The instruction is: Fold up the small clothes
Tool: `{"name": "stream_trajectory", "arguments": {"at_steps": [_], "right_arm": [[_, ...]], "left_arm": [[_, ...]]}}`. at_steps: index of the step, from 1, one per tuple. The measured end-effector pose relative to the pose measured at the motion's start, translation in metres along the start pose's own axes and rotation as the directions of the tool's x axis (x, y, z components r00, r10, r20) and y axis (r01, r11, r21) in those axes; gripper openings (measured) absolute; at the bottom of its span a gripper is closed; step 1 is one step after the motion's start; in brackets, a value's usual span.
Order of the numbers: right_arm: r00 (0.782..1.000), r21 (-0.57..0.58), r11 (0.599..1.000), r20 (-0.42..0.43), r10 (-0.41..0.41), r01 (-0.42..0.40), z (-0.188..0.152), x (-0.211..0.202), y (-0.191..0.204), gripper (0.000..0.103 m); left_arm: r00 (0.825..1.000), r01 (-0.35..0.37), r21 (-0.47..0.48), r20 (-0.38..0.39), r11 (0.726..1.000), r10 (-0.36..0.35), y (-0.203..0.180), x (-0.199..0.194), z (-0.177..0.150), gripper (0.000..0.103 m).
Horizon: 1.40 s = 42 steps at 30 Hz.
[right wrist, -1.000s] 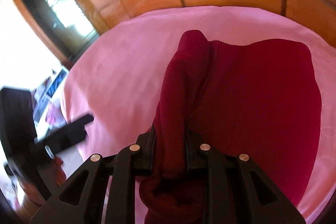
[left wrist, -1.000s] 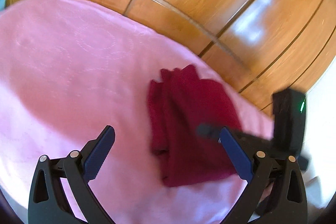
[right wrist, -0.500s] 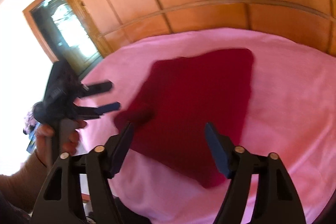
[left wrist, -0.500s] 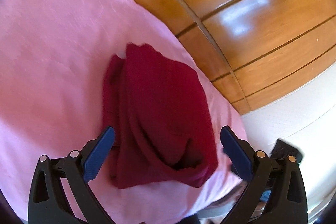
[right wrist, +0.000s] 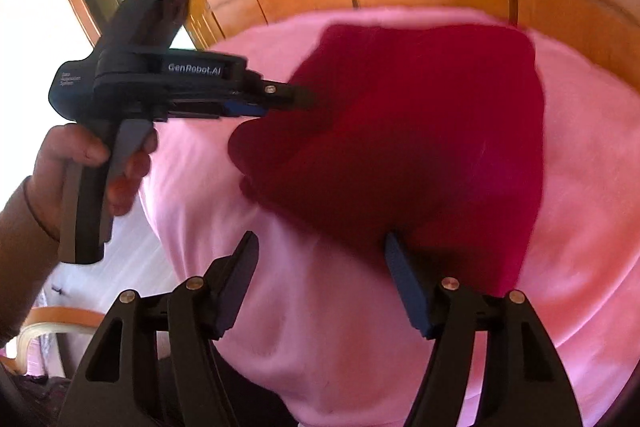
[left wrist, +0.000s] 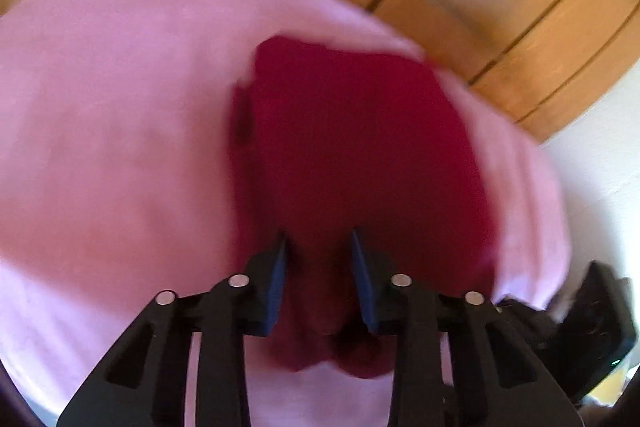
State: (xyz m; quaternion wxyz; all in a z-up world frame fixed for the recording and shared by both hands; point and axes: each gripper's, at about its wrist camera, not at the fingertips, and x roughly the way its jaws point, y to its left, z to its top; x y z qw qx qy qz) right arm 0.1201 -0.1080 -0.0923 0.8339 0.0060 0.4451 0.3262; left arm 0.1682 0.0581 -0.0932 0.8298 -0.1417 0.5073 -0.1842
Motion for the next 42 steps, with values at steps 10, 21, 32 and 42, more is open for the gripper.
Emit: {"name": "stream_trajectory", "arguments": {"at_steps": [10, 21, 32, 42], "right_arm": [[0.988, 0.002, 0.988, 0.002, 0.154, -0.154, -0.001, -0.040, -0.007, 0.065], [0.975, 0.182, 0.983, 0.220, -0.001, -0.040, 0.060, -0.089, -0.071, 0.071], [0.978, 0.044, 0.986, 0.126, -0.167, 0.163, 0.062, -0.011, -0.027, 0.074], [0.919, -0.070, 0.926, 0.174, -0.354, 0.370, 0.041, 0.019, 0.010, 0.089]], "left_arm": [[0.974, 0.136, -0.094, 0.192, 0.986, -0.116, 0.017, -0.051, -0.001, 0.080], [0.948, 0.266, -0.145, 0.219, 0.953, -0.231, 0.028, -0.012, 0.065, 0.075], [0.913, 0.296, 0.058, 0.277, 0.954, -0.300, -0.010, -0.021, 0.095, 0.016], [0.947, 0.083, 0.006, 0.312, 0.997, -0.081, -0.010, -0.044, 0.059, 0.048]]}}
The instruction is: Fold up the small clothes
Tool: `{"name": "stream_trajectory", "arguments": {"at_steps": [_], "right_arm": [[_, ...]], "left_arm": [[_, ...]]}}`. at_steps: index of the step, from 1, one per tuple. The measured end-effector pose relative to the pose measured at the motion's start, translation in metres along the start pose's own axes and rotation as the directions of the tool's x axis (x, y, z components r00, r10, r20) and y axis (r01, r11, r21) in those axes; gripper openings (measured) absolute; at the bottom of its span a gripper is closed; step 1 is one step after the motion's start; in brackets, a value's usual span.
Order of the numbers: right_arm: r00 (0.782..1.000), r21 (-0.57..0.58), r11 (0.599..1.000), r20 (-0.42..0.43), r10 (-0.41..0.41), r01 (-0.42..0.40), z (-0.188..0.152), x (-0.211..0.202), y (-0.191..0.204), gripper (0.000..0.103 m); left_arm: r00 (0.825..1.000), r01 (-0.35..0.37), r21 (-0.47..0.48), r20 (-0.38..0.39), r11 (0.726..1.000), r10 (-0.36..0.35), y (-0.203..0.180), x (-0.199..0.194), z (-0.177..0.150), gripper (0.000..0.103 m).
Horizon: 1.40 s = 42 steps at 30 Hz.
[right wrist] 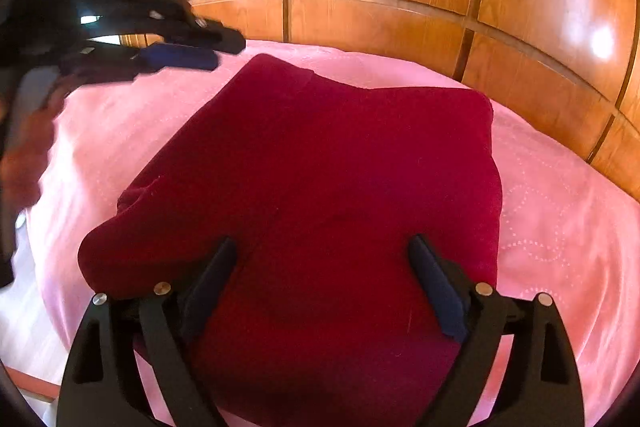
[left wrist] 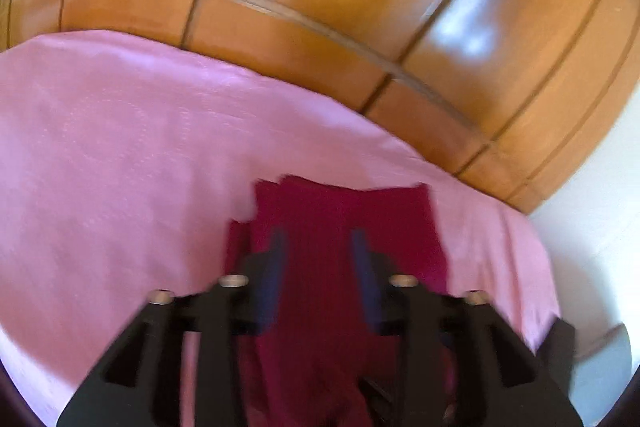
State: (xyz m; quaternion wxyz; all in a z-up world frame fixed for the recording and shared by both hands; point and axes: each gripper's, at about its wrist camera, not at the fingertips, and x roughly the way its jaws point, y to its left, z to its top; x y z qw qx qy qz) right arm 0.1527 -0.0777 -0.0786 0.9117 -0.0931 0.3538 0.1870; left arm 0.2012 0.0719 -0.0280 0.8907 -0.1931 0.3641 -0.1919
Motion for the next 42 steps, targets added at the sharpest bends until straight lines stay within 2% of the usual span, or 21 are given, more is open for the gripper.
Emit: {"name": "stream_trajectory", "arguments": {"at_steps": [3, 7, 10, 13, 15, 18, 22, 24, 27, 31, 35, 42], "right_arm": [[0.998, 0.004, 0.998, -0.009, 0.067, -0.067, 0.003, -0.009, -0.006, 0.089], [0.989, 0.094, 0.985, -0.003, 0.148, -0.147, 0.009, -0.033, -0.031, 0.089], [0.989, 0.170, 0.974, 0.012, 0.147, -0.147, 0.011, -0.045, -0.051, 0.089], [0.993, 0.178, 0.979, -0.037, 0.108, -0.099, 0.004, -0.035, -0.057, 0.084], [0.989, 0.192, 0.976, -0.090, 0.118, -0.099, -0.007, -0.020, -0.056, 0.085], [0.988, 0.212, 0.972, -0.093, 0.127, -0.105, -0.013, -0.015, -0.058, 0.086], [0.978, 0.268, 0.949, -0.076, 0.194, -0.167, -0.006, -0.021, -0.074, 0.088], [0.967, 0.318, 0.922, -0.049, 0.249, -0.221, -0.003, -0.028, -0.088, 0.093], [0.953, 0.391, 0.878, -0.004, 0.302, -0.277, 0.003, -0.035, -0.106, 0.095], [0.933, 0.483, 0.811, 0.040, 0.358, -0.331, 0.017, -0.024, -0.134, 0.096], [0.920, 0.527, 0.775, 0.035, 0.391, -0.349, 0.024, -0.005, -0.147, 0.095], [0.899, 0.553, 0.747, 0.011, 0.438, -0.370, 0.023, 0.019, -0.155, 0.094]], "left_arm": [[1.000, 0.018, 0.068, 0.015, 0.998, -0.019, -0.020, -0.009, -0.016, 0.051], [0.998, -0.041, 0.143, -0.034, 0.989, 0.047, -0.038, 0.001, -0.037, 0.051], [0.989, -0.124, 0.192, -0.053, 0.974, 0.136, -0.038, 0.011, -0.057, 0.053], [0.977, -0.182, 0.141, -0.083, 0.973, 0.194, -0.017, 0.018, -0.069, 0.053], [0.970, -0.213, 0.123, -0.095, 0.969, 0.225, -0.004, 0.019, -0.077, 0.065], [0.971, -0.202, 0.075, -0.119, 0.977, 0.210, 0.006, 0.019, -0.084, 0.067], [0.975, -0.204, 0.109, -0.065, 0.973, 0.212, -0.007, 0.002, -0.074, 0.067], [0.978, -0.204, 0.131, -0.027, 0.970, 0.209, -0.014, -0.006, -0.069, 0.078], [0.983, -0.186, 0.164, 0.028, 0.969, 0.184, -0.026, -0.018, -0.060, 0.087], [0.981, -0.193, 0.202, 0.047, 0.960, 0.188, -0.035, -0.019, -0.054, 0.087], [0.983, -0.185, 0.203, 0.037, 0.962, 0.181, -0.033, -0.015, -0.052, 0.087], [0.982, -0.187, 0.199, 0.003, 0.962, 0.191, -0.025, -0.003, -0.049, 0.087]]}}
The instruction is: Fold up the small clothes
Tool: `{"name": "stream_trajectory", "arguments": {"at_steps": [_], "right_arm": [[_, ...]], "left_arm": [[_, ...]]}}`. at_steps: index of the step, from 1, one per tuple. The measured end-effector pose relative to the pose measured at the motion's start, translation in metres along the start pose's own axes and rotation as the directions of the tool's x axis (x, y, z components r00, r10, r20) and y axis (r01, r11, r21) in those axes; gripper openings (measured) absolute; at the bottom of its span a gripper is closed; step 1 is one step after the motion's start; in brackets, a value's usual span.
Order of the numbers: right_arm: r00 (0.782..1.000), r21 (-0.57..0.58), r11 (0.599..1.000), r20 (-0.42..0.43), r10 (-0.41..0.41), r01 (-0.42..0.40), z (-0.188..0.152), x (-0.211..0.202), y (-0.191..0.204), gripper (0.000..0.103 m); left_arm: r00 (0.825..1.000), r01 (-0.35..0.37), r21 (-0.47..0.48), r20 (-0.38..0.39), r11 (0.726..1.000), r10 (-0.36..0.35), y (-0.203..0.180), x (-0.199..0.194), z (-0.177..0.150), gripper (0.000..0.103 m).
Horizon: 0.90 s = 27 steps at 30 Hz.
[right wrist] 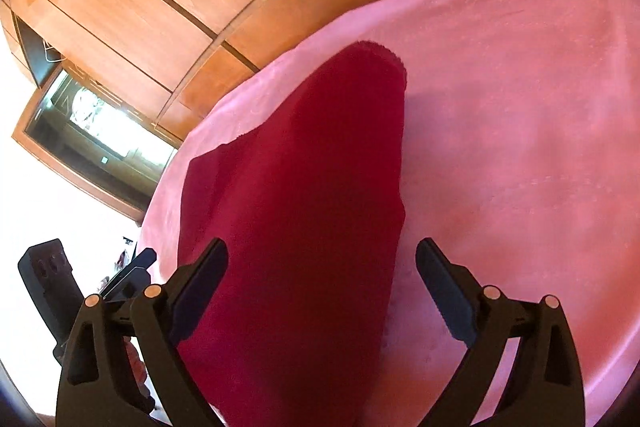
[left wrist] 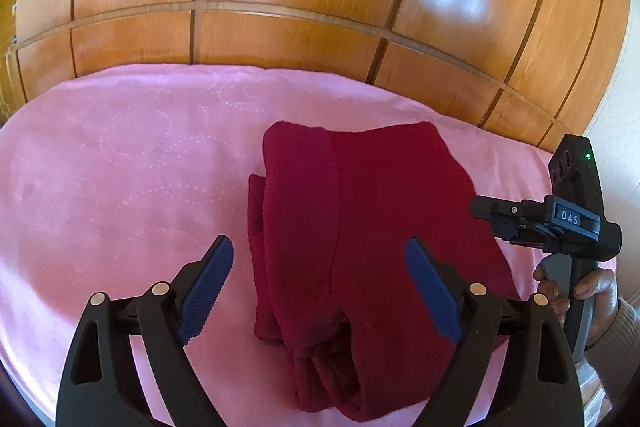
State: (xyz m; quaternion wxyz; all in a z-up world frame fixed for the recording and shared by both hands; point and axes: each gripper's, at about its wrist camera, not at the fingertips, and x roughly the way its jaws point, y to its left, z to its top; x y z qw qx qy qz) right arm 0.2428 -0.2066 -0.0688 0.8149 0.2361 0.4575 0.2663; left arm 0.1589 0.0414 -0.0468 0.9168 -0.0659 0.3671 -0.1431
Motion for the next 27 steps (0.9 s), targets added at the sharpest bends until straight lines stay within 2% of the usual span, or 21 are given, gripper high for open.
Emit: {"name": "stream_trajectory", "arguments": {"at_steps": [8, 10, 11, 13, 14, 16, 18, 21, 24, 27], "right_arm": [[0.997, 0.018, 0.998, -0.052, 0.057, -0.057, 0.001, 0.015, -0.007, 0.085], [0.995, 0.032, 0.997, -0.071, 0.071, -0.069, 0.003, 0.020, -0.012, 0.077], [0.994, 0.034, 0.997, -0.077, 0.072, -0.070, 0.004, 0.021, -0.012, 0.074], [0.994, 0.025, 0.998, -0.084, 0.065, -0.063, 0.005, 0.018, -0.010, 0.058], [0.995, 0.005, 0.998, -0.082, 0.055, -0.055, 0.004, 0.014, -0.004, 0.054], [0.997, -0.043, 0.999, -0.070, 0.023, -0.026, 0.005, 0.009, 0.010, 0.045], [0.999, -0.087, 0.996, -0.053, 0.005, -0.010, 0.004, 0.002, 0.023, 0.043], [1.000, -0.138, 0.990, -0.021, 0.006, -0.009, 0.003, -0.014, 0.042, 0.041], [1.000, -0.183, 0.983, 0.019, 0.005, -0.001, 0.000, -0.036, 0.056, 0.040], [0.996, -0.196, 0.980, 0.090, 0.002, 0.016, -0.002, -0.075, 0.058, 0.040]], "left_arm": [[0.999, 0.014, -0.019, -0.050, 1.000, -0.015, 0.011, 0.022, -0.002, 0.087], [0.996, 0.044, -0.041, -0.073, 0.998, -0.047, 0.017, 0.030, -0.005, 0.087], [0.991, 0.081, -0.066, -0.101, 0.994, -0.088, 0.022, 0.038, -0.008, 0.087], [0.971, 0.151, -0.135, -0.163, 0.979, -0.173, 0.033, 0.055, -0.016, 0.082], [0.963, 0.181, -0.160, -0.172, 0.970, -0.208, 0.037, 0.060, -0.020, 0.074], [0.951, 0.246, -0.206, -0.136, 0.947, -0.277, 0.046, 0.059, -0.025, 0.068], [0.940, 0.289, -0.244, -0.111, 0.926, -0.322, 0.053, 0.054, -0.026, 0.057], [0.922, 0.342, -0.289, -0.082, 0.894, -0.379, 0.061, 0.048, -0.028, 0.048], [0.902, 0.401, -0.267, -0.048, 0.876, -0.428, 0.049, 0.033, -0.025, 0.041], [0.877, 0.461, -0.227, -0.033, 0.858, -0.479, 0.019, 0.027, -0.016, 0.041]]}}
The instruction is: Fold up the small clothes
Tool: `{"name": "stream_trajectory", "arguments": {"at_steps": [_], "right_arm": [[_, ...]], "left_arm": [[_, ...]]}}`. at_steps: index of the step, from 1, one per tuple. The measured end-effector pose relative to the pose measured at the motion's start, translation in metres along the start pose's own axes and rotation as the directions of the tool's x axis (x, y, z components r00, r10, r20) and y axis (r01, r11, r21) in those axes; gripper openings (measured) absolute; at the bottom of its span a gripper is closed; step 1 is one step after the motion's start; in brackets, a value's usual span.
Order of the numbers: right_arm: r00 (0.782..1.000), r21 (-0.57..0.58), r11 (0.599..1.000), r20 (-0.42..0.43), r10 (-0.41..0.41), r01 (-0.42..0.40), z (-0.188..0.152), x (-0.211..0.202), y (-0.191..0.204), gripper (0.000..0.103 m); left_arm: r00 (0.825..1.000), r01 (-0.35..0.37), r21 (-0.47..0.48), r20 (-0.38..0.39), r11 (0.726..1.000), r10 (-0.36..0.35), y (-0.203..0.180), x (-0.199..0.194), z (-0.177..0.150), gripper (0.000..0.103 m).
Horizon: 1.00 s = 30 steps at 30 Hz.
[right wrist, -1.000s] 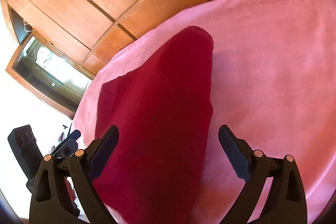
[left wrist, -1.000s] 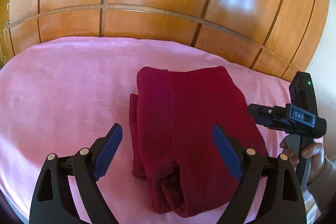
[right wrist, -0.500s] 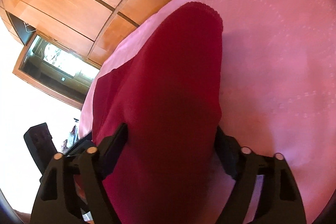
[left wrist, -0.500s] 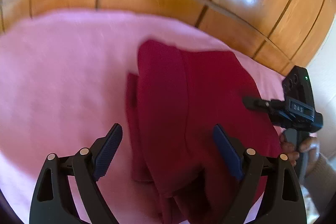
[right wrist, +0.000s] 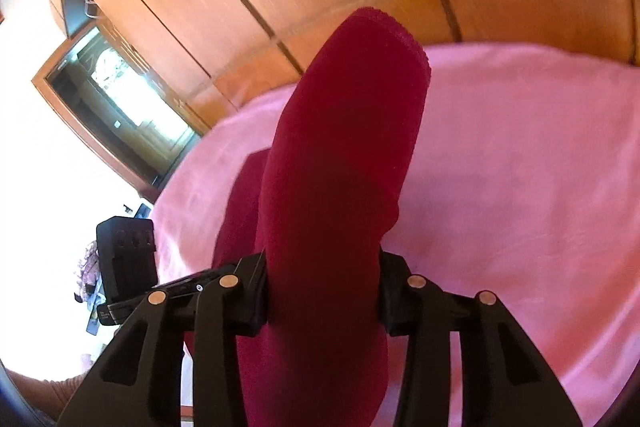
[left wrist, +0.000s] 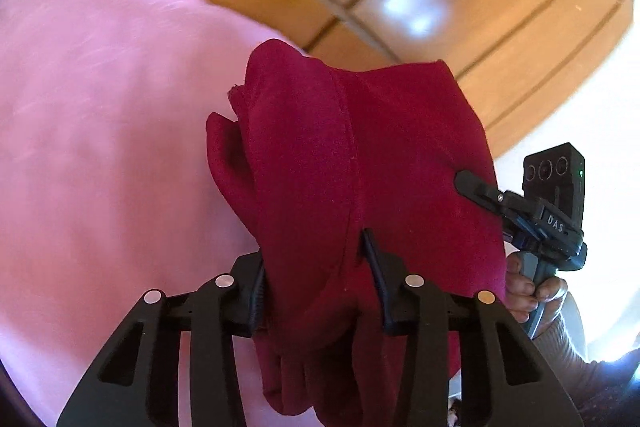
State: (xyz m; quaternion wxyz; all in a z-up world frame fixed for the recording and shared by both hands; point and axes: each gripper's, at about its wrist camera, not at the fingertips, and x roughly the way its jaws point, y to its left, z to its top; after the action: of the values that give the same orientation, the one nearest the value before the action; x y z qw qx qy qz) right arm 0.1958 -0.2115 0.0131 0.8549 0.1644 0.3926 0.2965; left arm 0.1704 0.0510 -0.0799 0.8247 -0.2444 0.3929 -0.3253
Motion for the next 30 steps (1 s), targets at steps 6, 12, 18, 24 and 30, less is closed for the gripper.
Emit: {"name": "stream_trajectory", "arguments": {"at_steps": [6, 12, 18, 24, 30], "right_arm": [[0.979, 0.061, 0.992, 0.165, -0.117, 0.108, -0.006, -0.103, -0.042, 0.040], [0.924, 0.272, 0.935, 0.240, -0.297, 0.230, -0.042, -0.184, -0.132, 0.040], [0.870, 0.479, 0.772, 0.033, -0.492, 0.418, -0.111, -0.171, -0.227, 0.055], [0.812, 0.479, 0.746, 0.109, -0.573, 0.462, -0.121, -0.188, -0.212, 0.079], [0.758, 0.332, 0.780, 0.226, -0.612, 0.530, -0.094, -0.201, -0.156, 0.076]], "left_arm": [[0.990, 0.138, 0.101, -0.047, 0.985, -0.133, -0.080, 0.054, 0.022, 0.040], [0.969, 0.188, 0.270, -0.211, 0.944, -0.133, -0.181, 0.161, 0.023, 0.040], [0.901, 0.056, 0.407, -0.415, 0.912, 0.130, -0.209, 0.273, -0.023, 0.049], [0.930, 0.020, 0.408, -0.343, 0.913, 0.133, -0.209, 0.260, -0.021, 0.056], [0.974, -0.043, 0.438, -0.181, 0.898, 0.135, -0.218, 0.223, -0.014, 0.065]]}}
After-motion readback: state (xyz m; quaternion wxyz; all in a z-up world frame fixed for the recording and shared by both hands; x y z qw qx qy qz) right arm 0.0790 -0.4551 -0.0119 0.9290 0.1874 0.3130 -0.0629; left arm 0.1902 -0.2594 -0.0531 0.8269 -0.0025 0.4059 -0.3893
